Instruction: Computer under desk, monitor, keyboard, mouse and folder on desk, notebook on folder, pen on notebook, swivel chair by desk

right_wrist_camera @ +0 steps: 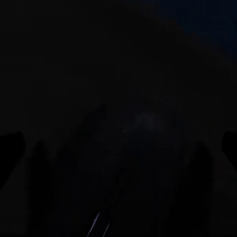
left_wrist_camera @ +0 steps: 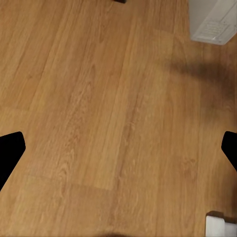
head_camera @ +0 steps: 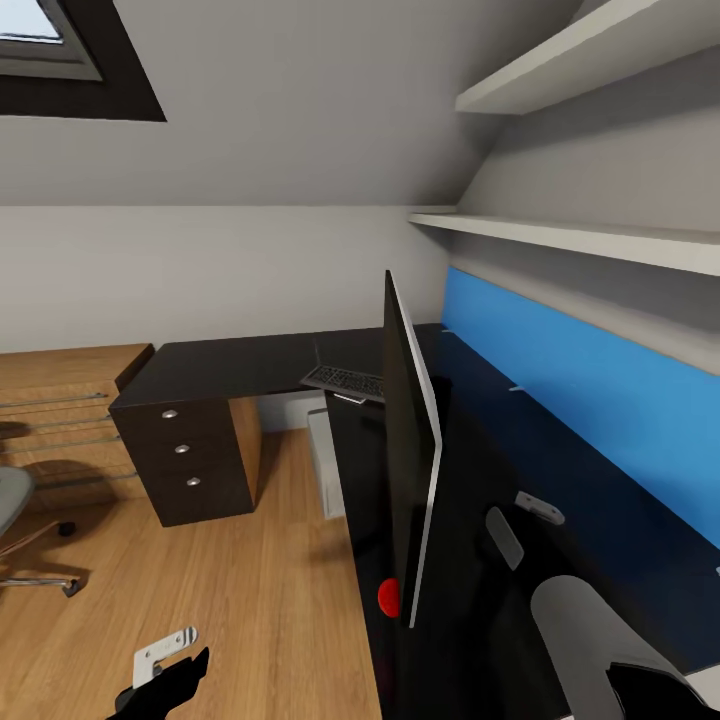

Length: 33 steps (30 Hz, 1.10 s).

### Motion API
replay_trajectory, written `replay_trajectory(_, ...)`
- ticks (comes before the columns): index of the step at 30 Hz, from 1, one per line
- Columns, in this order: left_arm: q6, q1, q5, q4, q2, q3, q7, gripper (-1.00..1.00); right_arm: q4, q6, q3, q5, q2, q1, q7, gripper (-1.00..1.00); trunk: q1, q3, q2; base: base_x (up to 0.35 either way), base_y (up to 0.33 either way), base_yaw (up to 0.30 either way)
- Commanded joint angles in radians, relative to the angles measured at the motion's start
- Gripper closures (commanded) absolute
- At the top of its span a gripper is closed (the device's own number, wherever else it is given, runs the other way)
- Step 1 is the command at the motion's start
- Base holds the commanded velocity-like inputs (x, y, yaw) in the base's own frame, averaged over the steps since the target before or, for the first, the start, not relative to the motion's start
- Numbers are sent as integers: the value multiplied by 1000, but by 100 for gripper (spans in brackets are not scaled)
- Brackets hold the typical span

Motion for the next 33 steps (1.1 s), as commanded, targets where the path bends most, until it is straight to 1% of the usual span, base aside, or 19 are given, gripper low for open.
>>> replay_trajectory(1, 4, 0, 10, -2, 0, -1, 6, -100, -2, 11, -2, -6, 1, 0, -4, -100, 0, -1, -1, 0, 0, 0)
replay_trajectory(22, 4, 0, 10, -2, 0, -1, 6, -100, -3, 19, -3, -5, 1, 0, -5, -100, 0, -1, -1, 0, 0, 0)
replay_trajectory(26, 4, 0, 10, -2, 0, -1, 6, -100, -3, 43, -3, -5, -1, 0, -5, -100, 0, -1, -1, 0, 0, 0)
replay_trajectory(27, 4, 0, 10, -2, 0, -1, 6, -100, -3, 66, -4, -6, -1, -1, -4, -100, 0, -1, -1, 0, 0, 0)
replay_trajectory(33, 5, 0, 10, -2, 0, -1, 6, -100, -3, 84, -4, -6, -4, -2, -4, -100, 0, -1, -1, 0, 0, 0)
